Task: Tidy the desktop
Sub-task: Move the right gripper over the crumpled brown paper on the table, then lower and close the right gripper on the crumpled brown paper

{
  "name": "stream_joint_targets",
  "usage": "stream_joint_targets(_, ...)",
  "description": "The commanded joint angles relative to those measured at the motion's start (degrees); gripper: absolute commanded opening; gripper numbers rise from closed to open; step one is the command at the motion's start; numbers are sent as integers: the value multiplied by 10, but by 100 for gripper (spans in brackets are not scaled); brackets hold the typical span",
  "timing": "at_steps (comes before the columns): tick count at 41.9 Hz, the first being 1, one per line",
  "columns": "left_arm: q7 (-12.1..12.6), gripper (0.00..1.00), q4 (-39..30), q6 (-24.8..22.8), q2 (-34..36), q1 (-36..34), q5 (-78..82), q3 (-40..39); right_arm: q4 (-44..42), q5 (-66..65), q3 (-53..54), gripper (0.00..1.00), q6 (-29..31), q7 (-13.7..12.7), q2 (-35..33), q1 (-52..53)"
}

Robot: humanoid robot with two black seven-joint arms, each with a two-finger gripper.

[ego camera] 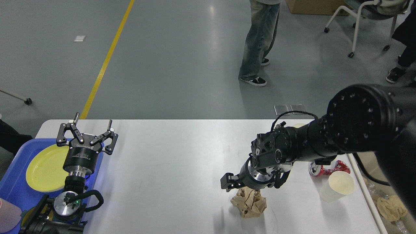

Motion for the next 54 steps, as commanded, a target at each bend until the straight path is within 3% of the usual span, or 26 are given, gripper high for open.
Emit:
stream_joint_targets(1, 0, 96, 0, 0, 0, 0, 0, 0, -51, -5, -6, 97, 0, -16, 4, -54)
stream_joint_targets(28, -1, 96, 0, 0, 0, 0, 0, 0, -64, -32, -30, 97, -11, -18, 5, -97)
stream_joint_targets(41, 0, 96, 0, 0, 0, 0, 0, 0, -64, -32, -26, 86, -41, -18, 5, -114)
stream_joint_targets(46, 0, 96, 0, 0, 0, 0, 0, 0, -64, -32, -26, 78, -51, -18, 6, -121)
stream_joint_targets(49, 0, 96, 0, 0, 0, 0, 0, 0, -63, -32, -26, 68, -51, -18, 6, -121)
stream_joint_targets(54, 0, 96, 1, 0, 0, 0, 0, 0, -57, -31, -26, 34, -48, -18, 7, -123)
